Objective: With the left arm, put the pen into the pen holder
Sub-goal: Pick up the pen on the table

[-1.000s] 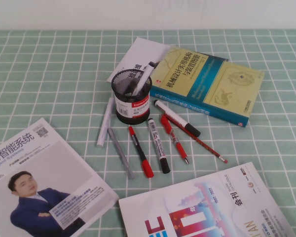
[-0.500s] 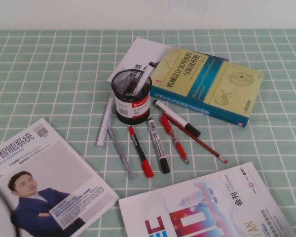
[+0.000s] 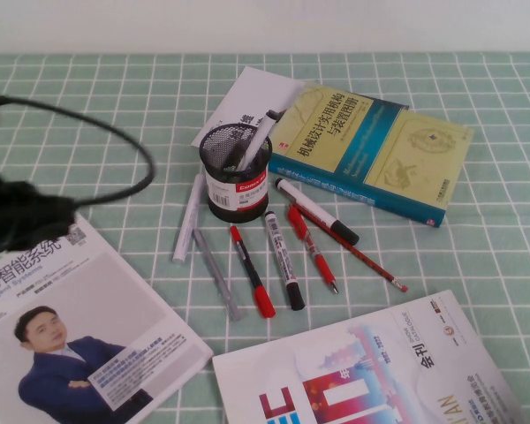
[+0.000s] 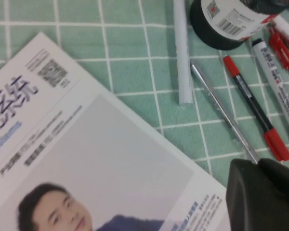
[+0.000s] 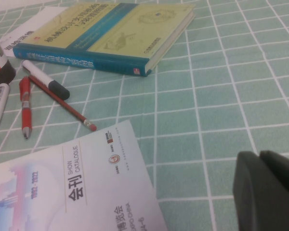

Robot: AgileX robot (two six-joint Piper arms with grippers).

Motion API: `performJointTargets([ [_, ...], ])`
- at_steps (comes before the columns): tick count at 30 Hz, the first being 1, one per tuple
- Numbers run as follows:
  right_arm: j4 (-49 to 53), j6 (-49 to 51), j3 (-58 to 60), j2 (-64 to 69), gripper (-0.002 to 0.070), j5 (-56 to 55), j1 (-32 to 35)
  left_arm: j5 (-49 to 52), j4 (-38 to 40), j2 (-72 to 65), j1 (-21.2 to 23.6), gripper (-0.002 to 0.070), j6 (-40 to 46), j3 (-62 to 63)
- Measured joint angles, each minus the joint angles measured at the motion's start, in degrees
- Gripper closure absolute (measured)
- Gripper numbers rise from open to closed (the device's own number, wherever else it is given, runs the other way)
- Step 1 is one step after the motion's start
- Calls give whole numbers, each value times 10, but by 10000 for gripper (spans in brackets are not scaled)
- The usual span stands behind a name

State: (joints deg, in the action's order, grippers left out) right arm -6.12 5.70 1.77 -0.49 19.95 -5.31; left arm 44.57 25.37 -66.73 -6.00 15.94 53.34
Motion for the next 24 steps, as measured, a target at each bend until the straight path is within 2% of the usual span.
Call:
performJointTargets([
  [5, 0, 0, 0, 0, 696, 0, 0, 25, -92, -134, -69, 676, -57, 99],
  [9, 0, 0, 0, 0, 696, 0, 0, 66, -145, -223, -107, 676, -88, 184],
  [24, 0, 0, 0, 0, 696, 0, 0, 147, -170, -431, -153, 676, -96, 397],
])
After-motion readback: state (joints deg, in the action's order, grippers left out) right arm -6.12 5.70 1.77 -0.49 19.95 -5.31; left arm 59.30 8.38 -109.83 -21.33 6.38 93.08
